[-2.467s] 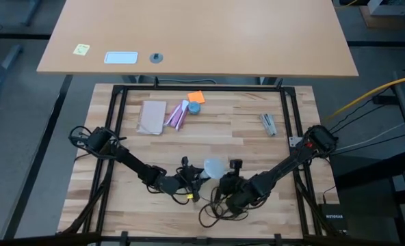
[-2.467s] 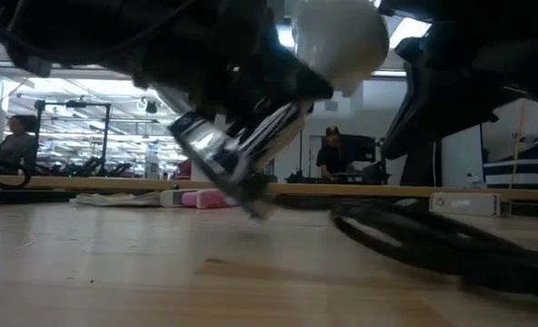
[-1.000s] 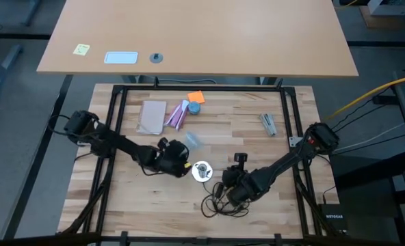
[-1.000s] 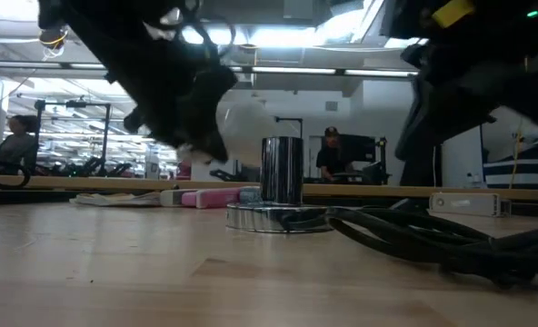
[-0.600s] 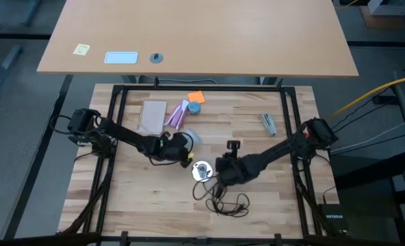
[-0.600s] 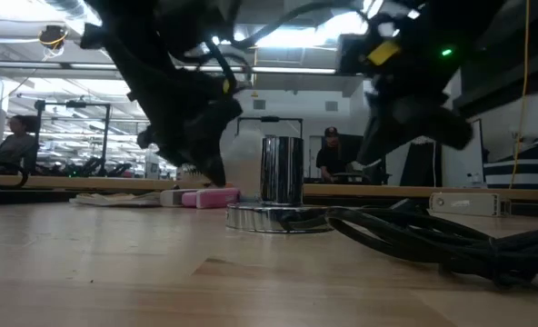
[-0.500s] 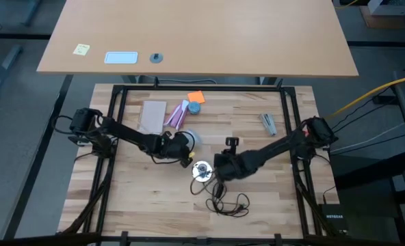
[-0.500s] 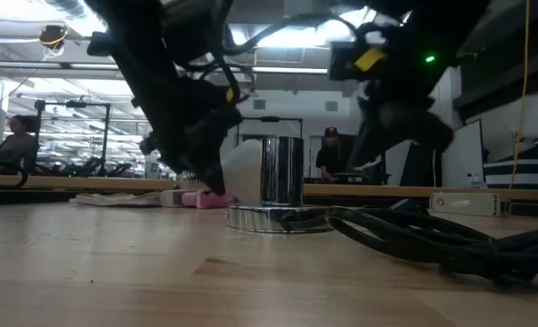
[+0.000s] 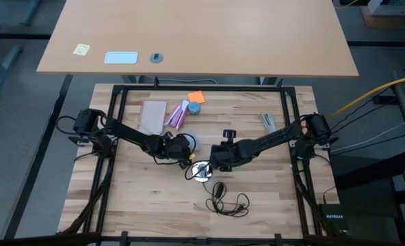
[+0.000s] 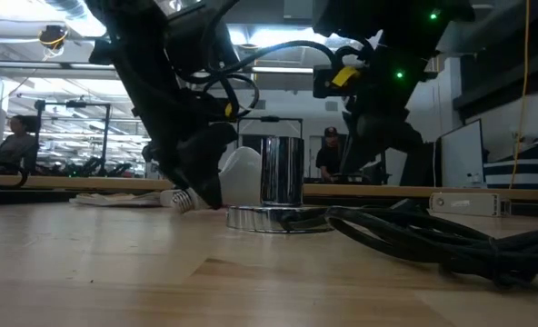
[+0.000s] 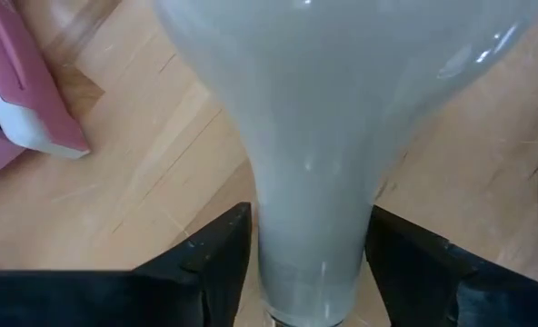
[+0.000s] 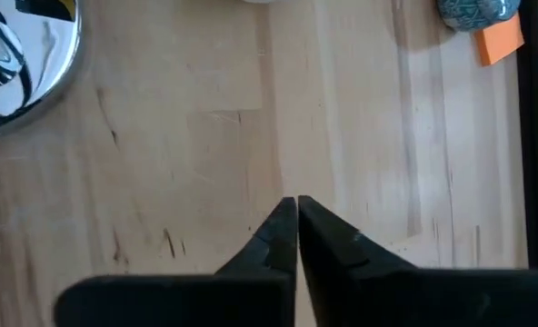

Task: Screw lightbulb
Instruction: Remove the lightbulb from the lamp, then return to Home Position

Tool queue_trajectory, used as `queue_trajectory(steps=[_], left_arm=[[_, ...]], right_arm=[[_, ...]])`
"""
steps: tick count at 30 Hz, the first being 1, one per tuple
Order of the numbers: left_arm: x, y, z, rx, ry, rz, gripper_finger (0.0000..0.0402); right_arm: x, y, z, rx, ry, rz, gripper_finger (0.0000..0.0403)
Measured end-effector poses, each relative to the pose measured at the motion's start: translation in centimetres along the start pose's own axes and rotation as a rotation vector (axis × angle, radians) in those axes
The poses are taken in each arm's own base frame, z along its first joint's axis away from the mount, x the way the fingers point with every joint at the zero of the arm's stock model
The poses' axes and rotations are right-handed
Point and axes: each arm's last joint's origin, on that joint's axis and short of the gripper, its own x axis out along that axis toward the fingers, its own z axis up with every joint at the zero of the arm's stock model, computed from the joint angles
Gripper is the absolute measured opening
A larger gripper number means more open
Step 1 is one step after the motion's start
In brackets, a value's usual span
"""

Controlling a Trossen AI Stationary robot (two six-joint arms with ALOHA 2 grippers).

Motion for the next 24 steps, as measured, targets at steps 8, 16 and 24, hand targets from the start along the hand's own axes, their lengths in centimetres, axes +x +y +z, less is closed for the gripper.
queue_trajectory(steps=[8,16,24], left_arm=[[-1.1,0.4,0.4,-0.019,-0.007,-0.007,0.0227],[-5.8,1.9,1.4,-0.044,-0.025,-0.069,0.0224],[-12.7,4.5,1.9,-0.034,-0.132,-0.184,0.0224]], right_arm=[[0.0,0.0,0.0,-0.013,0.007,0.022,0.0091],[-0.7,-0.3,0.3,-0.039,0.036,0.052,0.0111],[-7.7,-4.0,3.2,-0.23,0.143,-0.025,0.0112]])
